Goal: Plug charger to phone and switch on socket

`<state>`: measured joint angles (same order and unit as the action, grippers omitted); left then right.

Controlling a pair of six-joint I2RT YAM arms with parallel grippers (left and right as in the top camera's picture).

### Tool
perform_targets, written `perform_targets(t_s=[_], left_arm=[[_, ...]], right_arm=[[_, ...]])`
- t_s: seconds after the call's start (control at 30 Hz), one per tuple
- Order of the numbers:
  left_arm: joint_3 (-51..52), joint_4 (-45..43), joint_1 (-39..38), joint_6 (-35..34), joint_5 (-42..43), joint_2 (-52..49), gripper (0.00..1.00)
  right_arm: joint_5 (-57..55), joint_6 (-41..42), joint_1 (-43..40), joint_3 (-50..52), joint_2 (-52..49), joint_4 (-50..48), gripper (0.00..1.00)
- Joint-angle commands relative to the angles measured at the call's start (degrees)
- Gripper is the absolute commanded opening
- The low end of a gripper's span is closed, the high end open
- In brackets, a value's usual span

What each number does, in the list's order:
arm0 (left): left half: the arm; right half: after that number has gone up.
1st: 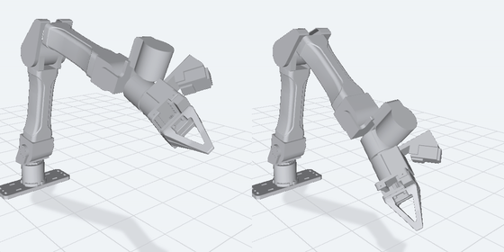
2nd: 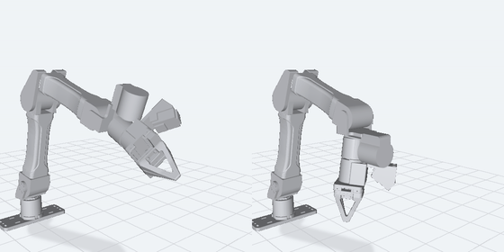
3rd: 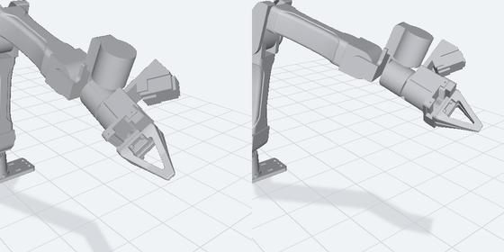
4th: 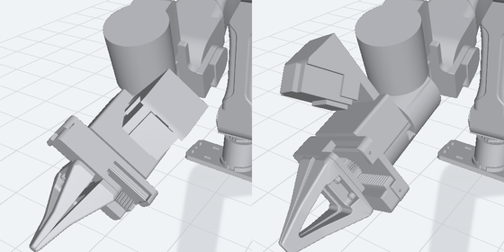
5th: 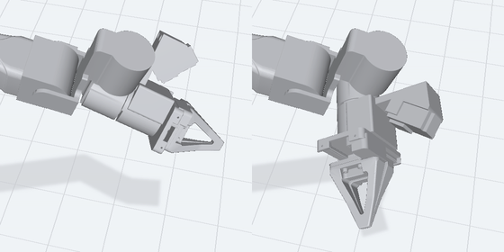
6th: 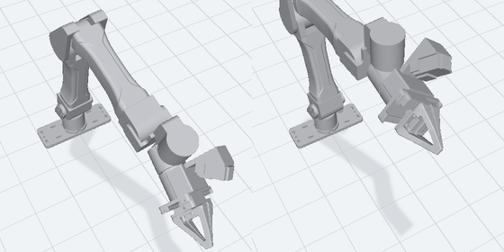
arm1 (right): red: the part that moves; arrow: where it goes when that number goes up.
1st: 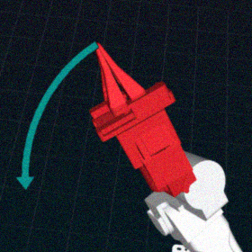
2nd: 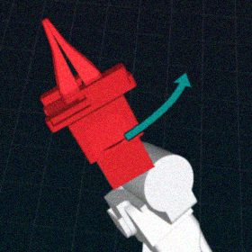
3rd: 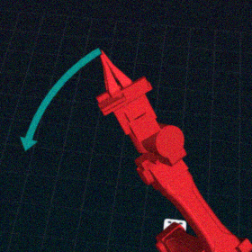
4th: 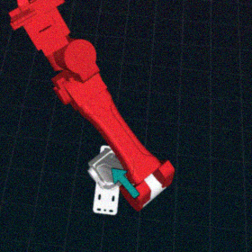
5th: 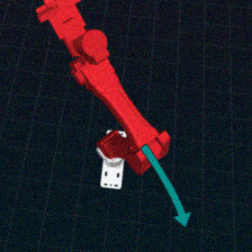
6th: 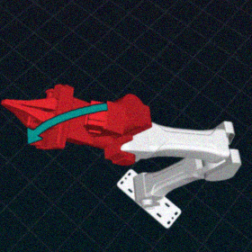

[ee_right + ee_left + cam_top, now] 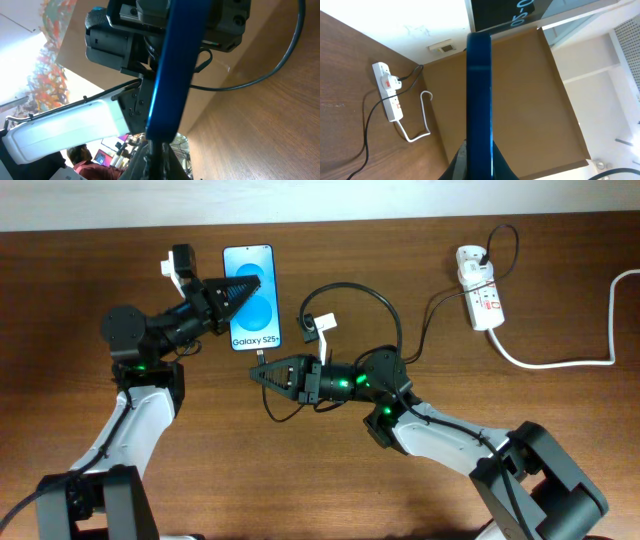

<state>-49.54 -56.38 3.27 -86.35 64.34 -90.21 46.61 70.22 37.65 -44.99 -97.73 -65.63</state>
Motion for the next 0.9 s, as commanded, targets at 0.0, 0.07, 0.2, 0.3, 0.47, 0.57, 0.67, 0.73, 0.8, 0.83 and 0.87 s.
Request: perform_targets(t_s=[0.0, 0.07, 0.2, 0.3, 0.47, 0.57, 0.67, 0.73, 0.8, 0.83, 0.87], left_arm=[[-0.7, -0.3, -0.2, 1.2, 0.3, 1.1, 0.00], [-0.7, -0.3, -0.2, 1.2, 0.3, 1.1, 0.00], [-0.7, -0.3, -0.2, 1.2, 0.4, 1.1, 0.00], [-0.7, -0.3, -0.2, 1.2, 0.4, 1.1, 0.00], [-0.7, -0.3, -1.2, 1.1, -1.4, 1.1, 0.00], [-0.7, -0.3, -2.8, 1.1, -3.1, 1.1, 0.00], [-0.7, -0.3, -2.8, 1.1, -3.1, 1.1, 0.00], [-0.7, -0.3, -2.7, 1.6, -3.0, 1.1, 0.00], [-0.7, -0.3, -2.1, 4.6, -2.2, 1.1, 0.00], [-0.7, 1.5, -1.5, 5.8, -1.8, 1.1, 0.00], [-0.7, 3.8, -0.8, 7.1, -1.6, 1.1, 0.00]], right_arm=[[1.5, -0.7, 0.3, -0.7, -0.1, -0.8, 0.04], [1.2, -0.7, 0.3, -0.7, -0.1, -0.8, 0.04], [-0.1, -0.7, 0.3, -0.7, -0.1, -0.6, 0.04], [-1.0, -0.7, 0.3, -0.7, -0.1, -0.6, 0.04], [-2.1, -0.7, 0.3, -0.7, -0.1, -0.6, 0.04], [-2.0, -0.7, 0.3, -0.7, -0.1, -0.1, 0.04], [-1.1, -0.7, 0.3, -0.7, -0.1, 0.2, 0.04], [0.0, -0.8, 0.2, -0.7, -0.1, 0.2, 0.04], [1.5, -1.0, 0.2, -0.7, -0.1, 0.2, 0.04], [2.9, -1.4, 0.2, -0.7, -0.1, 0.2, 0.04], [4.3, -2.6, 0.2, -0.7, -0.1, 0.3, 0.04]])
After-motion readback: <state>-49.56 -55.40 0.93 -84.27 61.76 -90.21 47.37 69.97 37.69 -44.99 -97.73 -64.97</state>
